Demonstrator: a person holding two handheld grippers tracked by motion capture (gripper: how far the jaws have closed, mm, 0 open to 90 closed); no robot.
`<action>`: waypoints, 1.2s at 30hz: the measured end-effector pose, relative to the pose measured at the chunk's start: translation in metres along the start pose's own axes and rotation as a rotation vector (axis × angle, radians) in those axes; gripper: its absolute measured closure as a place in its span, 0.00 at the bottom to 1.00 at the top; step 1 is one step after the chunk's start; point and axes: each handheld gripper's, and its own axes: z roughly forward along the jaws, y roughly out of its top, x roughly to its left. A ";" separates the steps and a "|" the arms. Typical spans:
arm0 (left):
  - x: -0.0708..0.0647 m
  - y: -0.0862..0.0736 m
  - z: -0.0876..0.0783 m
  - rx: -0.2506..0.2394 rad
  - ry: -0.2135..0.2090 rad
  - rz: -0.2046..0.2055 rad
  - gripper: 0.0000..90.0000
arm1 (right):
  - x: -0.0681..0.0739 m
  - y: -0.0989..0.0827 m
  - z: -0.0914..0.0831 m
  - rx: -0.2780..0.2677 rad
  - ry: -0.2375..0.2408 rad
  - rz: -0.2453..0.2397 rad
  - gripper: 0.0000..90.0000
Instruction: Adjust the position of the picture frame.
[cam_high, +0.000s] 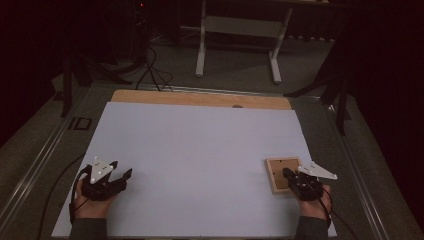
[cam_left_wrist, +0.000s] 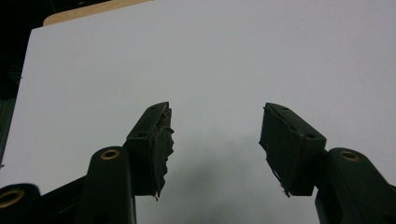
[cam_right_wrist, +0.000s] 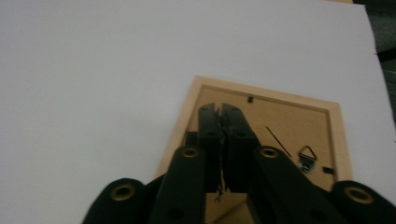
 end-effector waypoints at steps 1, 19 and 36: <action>0.000 0.000 0.000 -0.001 0.000 0.000 0.48 | -0.001 -0.001 -0.001 0.004 -0.010 -0.002 0.99; 0.000 0.000 -0.001 -0.004 0.002 0.000 0.48 | -0.011 -0.012 0.003 0.135 -0.068 -0.045 0.99; -0.003 0.001 0.002 0.002 -0.003 0.013 0.48 | -0.020 -0.012 0.014 0.125 -0.086 -0.009 1.00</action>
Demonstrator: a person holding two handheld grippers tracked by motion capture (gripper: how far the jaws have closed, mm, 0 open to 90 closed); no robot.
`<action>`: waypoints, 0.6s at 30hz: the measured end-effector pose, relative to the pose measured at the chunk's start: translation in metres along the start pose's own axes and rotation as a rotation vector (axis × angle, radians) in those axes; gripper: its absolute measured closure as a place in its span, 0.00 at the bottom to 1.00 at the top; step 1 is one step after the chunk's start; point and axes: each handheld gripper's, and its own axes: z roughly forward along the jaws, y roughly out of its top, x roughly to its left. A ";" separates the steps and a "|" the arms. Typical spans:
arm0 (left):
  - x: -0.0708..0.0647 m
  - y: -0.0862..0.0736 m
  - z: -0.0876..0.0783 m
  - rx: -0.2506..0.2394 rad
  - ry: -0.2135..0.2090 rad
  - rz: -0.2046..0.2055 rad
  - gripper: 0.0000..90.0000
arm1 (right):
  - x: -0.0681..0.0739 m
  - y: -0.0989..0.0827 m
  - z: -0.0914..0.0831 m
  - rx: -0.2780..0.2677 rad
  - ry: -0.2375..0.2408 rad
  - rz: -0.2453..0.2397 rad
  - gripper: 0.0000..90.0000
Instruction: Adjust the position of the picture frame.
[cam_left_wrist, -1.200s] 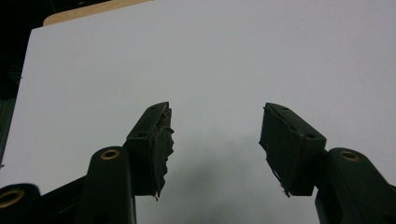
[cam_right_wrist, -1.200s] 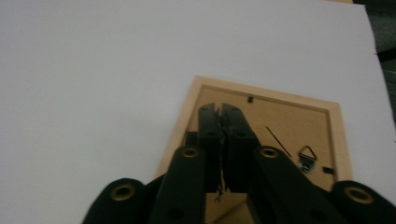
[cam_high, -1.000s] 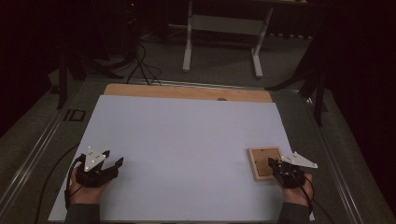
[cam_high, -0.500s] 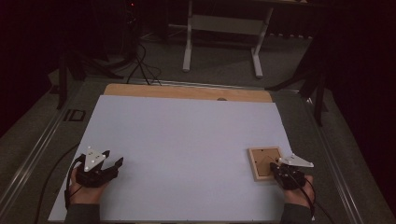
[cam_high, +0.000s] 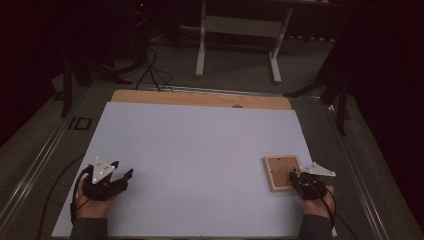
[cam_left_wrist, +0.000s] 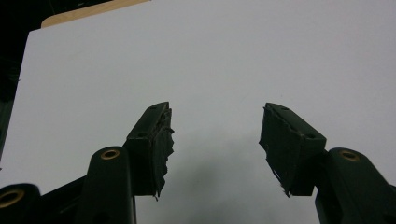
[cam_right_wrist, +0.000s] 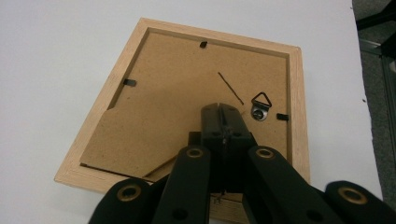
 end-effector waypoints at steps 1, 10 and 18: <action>0.000 0.000 0.000 0.000 0.000 0.000 0.48 | 0.000 0.000 0.000 0.000 0.000 0.000 1.00; -0.002 0.000 0.002 0.006 -0.003 0.007 0.48 | 0.008 0.006 0.008 -0.012 0.002 -0.038 1.00; -0.002 0.000 0.003 0.008 -0.002 0.011 0.48 | 0.021 0.013 0.016 -0.022 0.009 -0.089 1.00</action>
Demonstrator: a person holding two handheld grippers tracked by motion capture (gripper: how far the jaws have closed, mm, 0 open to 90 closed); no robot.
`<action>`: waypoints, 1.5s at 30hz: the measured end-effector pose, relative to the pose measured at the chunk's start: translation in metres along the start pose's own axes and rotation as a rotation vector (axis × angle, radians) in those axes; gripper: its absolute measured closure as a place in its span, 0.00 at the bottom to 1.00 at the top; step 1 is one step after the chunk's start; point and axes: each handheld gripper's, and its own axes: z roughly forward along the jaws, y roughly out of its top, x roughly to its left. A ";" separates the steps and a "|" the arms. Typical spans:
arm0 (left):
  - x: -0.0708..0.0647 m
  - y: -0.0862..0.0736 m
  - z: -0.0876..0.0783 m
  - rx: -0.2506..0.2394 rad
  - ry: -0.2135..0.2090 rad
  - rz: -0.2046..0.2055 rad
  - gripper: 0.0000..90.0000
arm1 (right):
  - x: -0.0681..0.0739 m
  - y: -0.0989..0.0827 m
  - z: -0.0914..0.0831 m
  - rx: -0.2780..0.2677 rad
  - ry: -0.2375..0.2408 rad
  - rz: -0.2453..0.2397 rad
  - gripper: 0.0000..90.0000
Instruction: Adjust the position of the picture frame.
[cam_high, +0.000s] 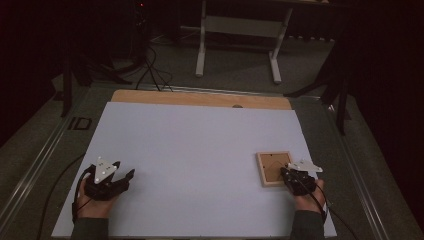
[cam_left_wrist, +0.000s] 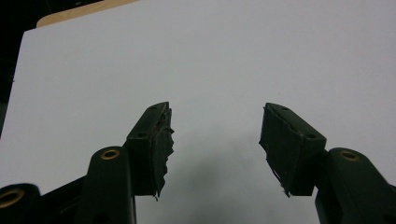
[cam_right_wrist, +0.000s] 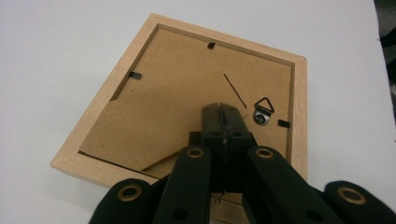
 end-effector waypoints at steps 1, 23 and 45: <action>0.000 0.000 0.000 0.000 -0.001 -0.001 0.48 | 0.001 0.001 0.001 0.000 -0.004 -0.011 1.00; 0.000 0.001 0.003 0.009 0.000 0.007 0.48 | 0.039 0.027 0.024 -0.020 0.073 -0.166 1.00; -0.003 0.001 0.008 0.021 -0.005 0.020 0.48 | 0.108 0.062 0.050 -0.051 0.186 -0.301 1.00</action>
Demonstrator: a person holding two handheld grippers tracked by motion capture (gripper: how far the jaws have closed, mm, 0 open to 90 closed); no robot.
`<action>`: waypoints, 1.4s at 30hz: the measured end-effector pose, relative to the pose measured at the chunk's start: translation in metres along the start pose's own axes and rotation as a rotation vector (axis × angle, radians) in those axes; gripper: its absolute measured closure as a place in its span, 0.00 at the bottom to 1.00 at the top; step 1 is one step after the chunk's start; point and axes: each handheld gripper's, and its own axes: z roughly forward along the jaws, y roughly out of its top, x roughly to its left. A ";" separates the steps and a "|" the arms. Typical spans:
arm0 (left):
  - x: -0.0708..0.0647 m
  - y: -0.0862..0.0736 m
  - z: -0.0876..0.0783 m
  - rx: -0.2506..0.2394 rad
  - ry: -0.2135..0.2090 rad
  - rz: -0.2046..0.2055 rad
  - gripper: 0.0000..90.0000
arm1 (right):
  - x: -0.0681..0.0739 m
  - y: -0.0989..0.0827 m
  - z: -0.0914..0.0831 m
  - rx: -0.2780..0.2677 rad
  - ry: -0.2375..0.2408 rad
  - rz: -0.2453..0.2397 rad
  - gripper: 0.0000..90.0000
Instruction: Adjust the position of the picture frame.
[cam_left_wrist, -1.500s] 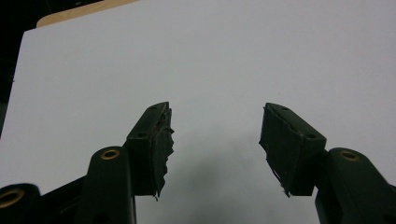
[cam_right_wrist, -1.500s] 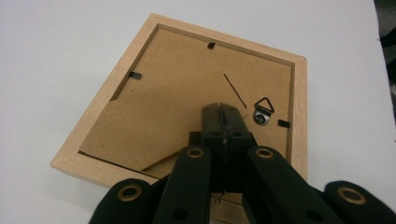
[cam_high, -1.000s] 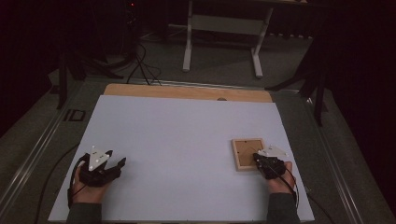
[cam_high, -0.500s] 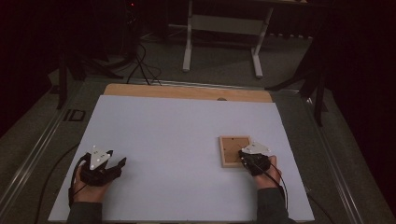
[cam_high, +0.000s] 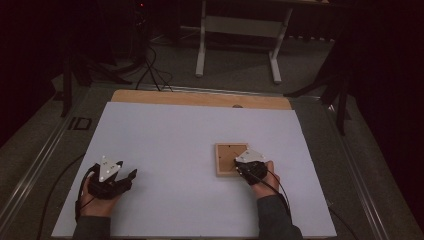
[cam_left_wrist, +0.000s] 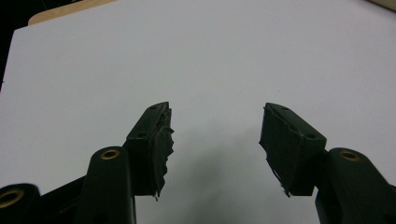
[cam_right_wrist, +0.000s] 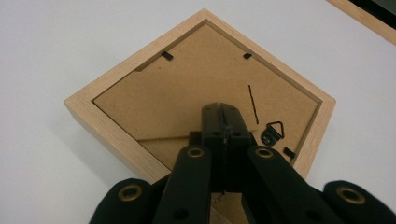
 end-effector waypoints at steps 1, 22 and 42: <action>0.000 0.000 0.000 0.000 0.001 0.000 0.48 | 0.005 0.005 0.003 -0.003 0.008 -0.016 1.00; -0.005 0.001 0.003 0.008 -0.009 0.024 0.48 | 0.036 0.037 0.030 -0.035 0.081 -0.082 1.00; -0.008 0.002 0.006 0.016 -0.014 0.038 0.48 | 0.068 0.057 0.042 -0.066 0.138 -0.150 1.00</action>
